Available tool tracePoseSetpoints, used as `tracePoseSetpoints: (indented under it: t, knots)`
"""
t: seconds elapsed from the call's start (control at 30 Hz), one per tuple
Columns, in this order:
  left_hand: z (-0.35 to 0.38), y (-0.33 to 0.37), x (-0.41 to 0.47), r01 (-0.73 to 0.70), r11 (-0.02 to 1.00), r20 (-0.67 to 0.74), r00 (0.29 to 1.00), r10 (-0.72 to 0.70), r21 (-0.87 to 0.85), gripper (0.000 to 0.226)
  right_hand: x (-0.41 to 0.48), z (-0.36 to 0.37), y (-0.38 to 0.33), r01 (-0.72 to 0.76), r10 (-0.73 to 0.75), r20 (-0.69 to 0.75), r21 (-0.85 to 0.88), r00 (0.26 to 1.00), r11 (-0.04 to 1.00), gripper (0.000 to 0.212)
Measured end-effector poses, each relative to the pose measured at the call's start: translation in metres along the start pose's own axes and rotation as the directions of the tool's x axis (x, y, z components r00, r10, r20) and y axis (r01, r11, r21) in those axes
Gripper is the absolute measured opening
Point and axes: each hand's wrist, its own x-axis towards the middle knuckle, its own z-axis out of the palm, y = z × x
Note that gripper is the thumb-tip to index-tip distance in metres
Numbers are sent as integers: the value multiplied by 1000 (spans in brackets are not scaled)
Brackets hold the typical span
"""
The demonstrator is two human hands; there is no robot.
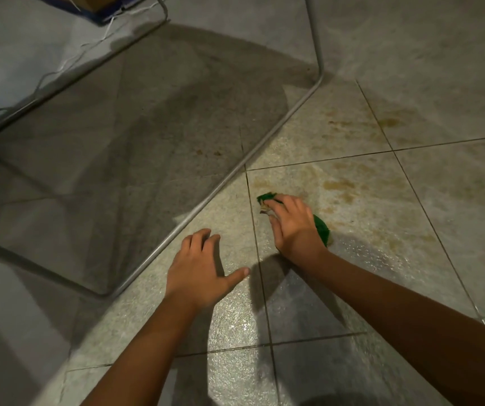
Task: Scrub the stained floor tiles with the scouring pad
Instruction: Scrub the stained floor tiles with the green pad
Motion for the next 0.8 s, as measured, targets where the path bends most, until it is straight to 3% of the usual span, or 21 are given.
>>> tracePoseSetpoints:
  t: [0.1, 0.3, 0.43, 0.67, 0.8]
  knots:
    - [-5, 1, 12, -33, 999, -19, 999, 33, -7, 82, -6, 5, -11, 102, -102, 2, -7, 995, 995, 38]
    - [-4, 18, 31, -43, 998, 45, 998, 40, 51, 103, 27, 20, -24, 195, -188, 112, -54, 976, 979, 31]
    - [-3, 21, 33, -26, 996, 60, 998, 21, 83, 106, 43, 20, -22, 163, -153, 104, -94, 983, 982, 33]
    - [-4, 21, 33, -27, 997, 68, 997, 23, 73, 108, 41, 8, 1, -26, 30, 35, -93, 999, 995, 35]
    - [-1, 19, 33, -27, 999, 46, 999, 25, 46, 108, 23, 14, -2, -7, -3, -87, -113, 996, 994, 35]
